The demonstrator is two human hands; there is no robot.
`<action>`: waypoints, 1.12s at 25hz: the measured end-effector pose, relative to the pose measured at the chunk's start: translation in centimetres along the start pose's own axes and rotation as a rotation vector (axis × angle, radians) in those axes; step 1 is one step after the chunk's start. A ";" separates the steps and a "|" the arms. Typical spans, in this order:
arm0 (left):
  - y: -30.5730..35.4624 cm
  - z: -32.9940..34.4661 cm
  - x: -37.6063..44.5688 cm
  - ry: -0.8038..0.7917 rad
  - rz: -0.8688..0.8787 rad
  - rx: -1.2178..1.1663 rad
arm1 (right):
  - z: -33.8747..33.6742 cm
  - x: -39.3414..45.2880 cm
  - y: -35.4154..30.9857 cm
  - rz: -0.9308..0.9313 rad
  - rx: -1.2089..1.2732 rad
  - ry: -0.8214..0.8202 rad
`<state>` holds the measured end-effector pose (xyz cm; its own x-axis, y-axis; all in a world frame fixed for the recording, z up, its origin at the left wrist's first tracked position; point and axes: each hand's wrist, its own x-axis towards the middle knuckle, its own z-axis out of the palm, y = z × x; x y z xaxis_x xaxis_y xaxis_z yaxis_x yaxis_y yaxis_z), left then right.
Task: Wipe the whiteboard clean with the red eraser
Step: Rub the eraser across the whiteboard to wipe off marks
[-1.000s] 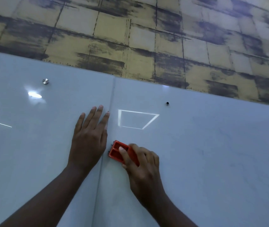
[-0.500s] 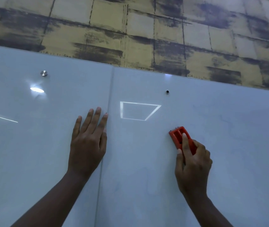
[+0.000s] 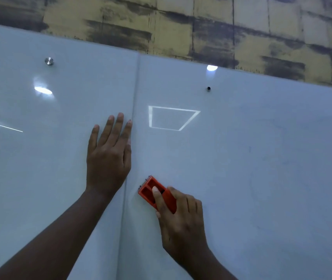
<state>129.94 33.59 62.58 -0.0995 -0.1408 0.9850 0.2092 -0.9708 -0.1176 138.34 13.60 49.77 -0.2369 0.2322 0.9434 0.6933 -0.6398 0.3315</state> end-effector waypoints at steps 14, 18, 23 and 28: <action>1.0 -1.3 -5.4 -0.002 -0.010 0.002 | -2.9 1.9 8.3 0.606 0.026 0.220; 1.0 -1.3 -6.1 -0.011 -0.016 0.007 | -2.3 3.0 3.0 0.504 0.143 0.144; 1.0 -1.5 -6.8 -0.054 -0.031 -0.010 | -2.2 -2.7 -2.4 0.099 0.098 -0.114; 1.3 -2.2 -9.2 -0.078 -0.033 -0.009 | -4.0 -7.7 -1.7 -0.059 0.077 -0.252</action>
<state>128.99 33.19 53.09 -0.0296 -0.0936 0.9952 0.1985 -0.9763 -0.0859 136.28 10.00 42.03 -0.1085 0.4489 0.8870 0.7350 -0.5645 0.3756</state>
